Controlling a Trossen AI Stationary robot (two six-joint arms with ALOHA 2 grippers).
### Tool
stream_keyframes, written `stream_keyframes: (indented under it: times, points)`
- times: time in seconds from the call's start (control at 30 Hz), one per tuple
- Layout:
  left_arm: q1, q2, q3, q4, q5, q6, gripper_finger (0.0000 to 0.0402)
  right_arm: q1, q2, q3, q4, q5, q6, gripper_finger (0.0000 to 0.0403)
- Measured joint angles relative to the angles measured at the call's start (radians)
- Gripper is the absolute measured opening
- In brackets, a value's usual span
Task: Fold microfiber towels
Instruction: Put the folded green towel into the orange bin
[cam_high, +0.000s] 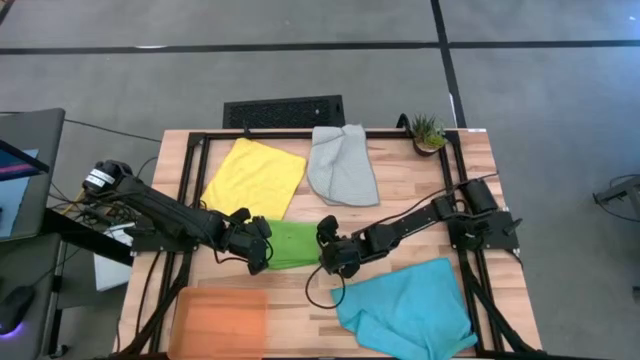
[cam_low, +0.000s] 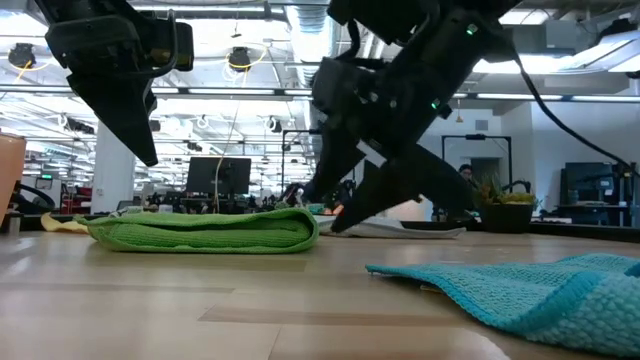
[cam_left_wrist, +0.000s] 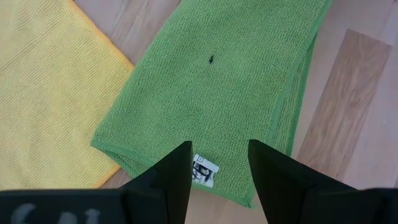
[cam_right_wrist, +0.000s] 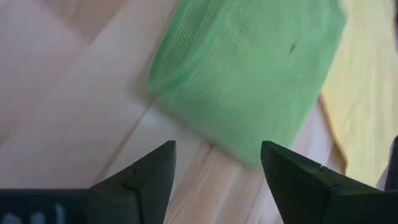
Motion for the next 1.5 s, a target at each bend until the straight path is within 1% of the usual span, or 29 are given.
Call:
stream_keyframes:
  times: [0.23,0.4,0.57,0.63,0.8,0.93,1.03,1.17,1.27,1.37,1.5]
  points:
    - [0.0,0.0,0.0,-0.001,0.001,0.001,0.015,-0.018,0.017,0.002,0.053,-0.01,-0.088,0.026]
    - [0.0,0.0,0.0,0.0,0.026,0.018,0.015,-0.028,0.046,0.0,0.093,-0.02,-0.156,0.026]
    - [0.0,0.0,0.0,0.0,0.026,0.018,0.015,-0.044,0.047,0.001,0.12,-0.043,-0.165,0.026]
    - [0.0,0.0,0.0,0.0,0.026,0.018,0.015,-0.053,0.047,0.001,0.126,-0.071,-0.165,0.026]
    - [0.0,0.0,0.0,0.0,0.026,0.018,0.015,-0.079,0.047,0.001,0.128,-0.184,-0.155,0.0259]
    - [0.0,0.0,0.0,0.0,0.026,0.018,0.015,-0.091,0.047,0.001,0.145,-0.192,-0.138,0.0247]
    - [0.0,0.0,0.0,0.0,0.026,0.018,0.015,-0.1,0.047,0.001,0.152,-0.194,-0.13,0.0225]
    - [0.0,0.0,0.0,0.0,0.026,0.019,0.015,-0.11,0.047,0.001,0.156,-0.201,-0.067,0.0179]
    - [0.0,0.0,0.0,0.0,0.026,0.019,0.015,-0.122,0.047,0.001,0.159,-0.253,-0.022,0.0135]
    - [0.0,0.0,0.0,0.0,0.026,0.019,0.015,-0.13,0.047,0.001,0.164,-0.308,-0.015,0.0086]
    - [0.0,0.0,0.0,0.0,0.026,0.019,0.015,-0.129,0.047,0.001,0.175,-0.322,0.04,0.002]
